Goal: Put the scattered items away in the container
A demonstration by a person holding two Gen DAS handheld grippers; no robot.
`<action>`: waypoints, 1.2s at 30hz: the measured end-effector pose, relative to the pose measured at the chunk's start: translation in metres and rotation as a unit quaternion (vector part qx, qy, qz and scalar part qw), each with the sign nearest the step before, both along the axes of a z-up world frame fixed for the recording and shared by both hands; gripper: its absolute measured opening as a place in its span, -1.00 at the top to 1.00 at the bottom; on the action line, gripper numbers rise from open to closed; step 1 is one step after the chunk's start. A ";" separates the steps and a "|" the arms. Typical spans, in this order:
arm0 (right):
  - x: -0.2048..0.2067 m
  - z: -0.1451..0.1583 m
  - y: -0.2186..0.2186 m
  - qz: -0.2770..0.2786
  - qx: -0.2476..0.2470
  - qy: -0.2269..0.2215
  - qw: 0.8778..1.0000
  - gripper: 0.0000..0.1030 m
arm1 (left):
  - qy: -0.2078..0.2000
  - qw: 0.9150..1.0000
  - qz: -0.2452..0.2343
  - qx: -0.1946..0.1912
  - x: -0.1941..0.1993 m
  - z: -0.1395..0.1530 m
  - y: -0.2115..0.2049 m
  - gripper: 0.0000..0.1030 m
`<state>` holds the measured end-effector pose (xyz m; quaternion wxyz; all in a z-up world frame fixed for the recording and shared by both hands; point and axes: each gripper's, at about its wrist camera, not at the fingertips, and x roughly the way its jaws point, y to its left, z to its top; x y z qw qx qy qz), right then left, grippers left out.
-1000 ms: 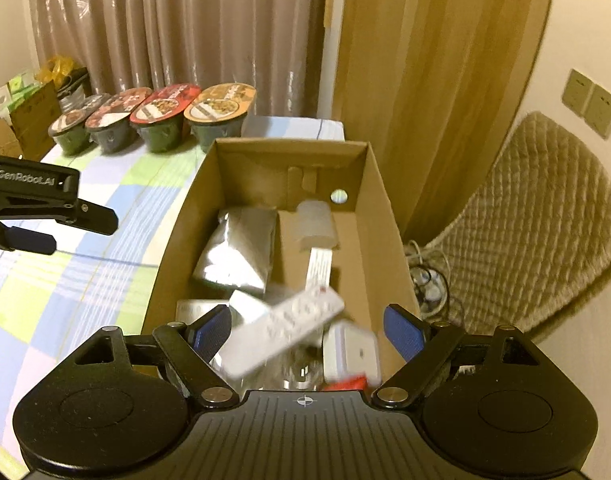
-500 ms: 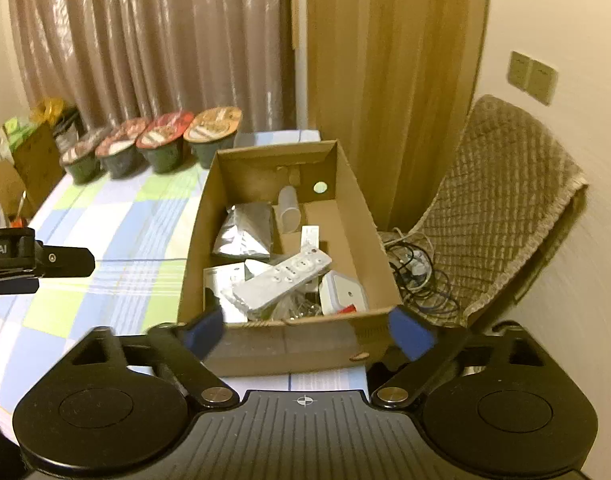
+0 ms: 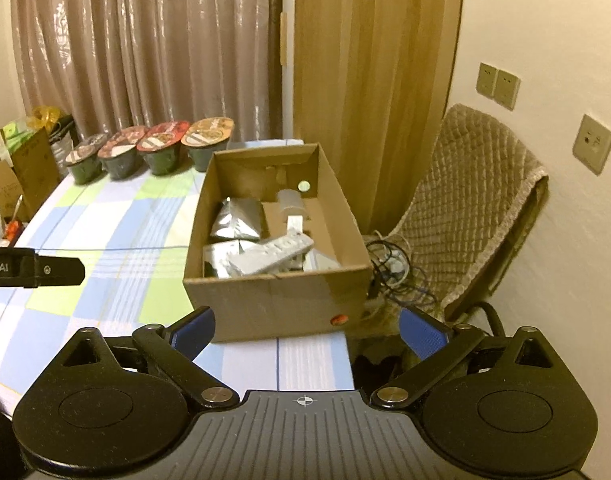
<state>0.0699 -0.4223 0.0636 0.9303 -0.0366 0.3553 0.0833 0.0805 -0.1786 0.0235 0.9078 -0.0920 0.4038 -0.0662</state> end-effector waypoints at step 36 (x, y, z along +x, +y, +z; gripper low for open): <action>-0.019 0.008 0.006 0.002 0.020 -0.003 1.000 -1.00 | -0.012 0.999 -0.023 0.037 -0.023 0.010 -0.025 -0.98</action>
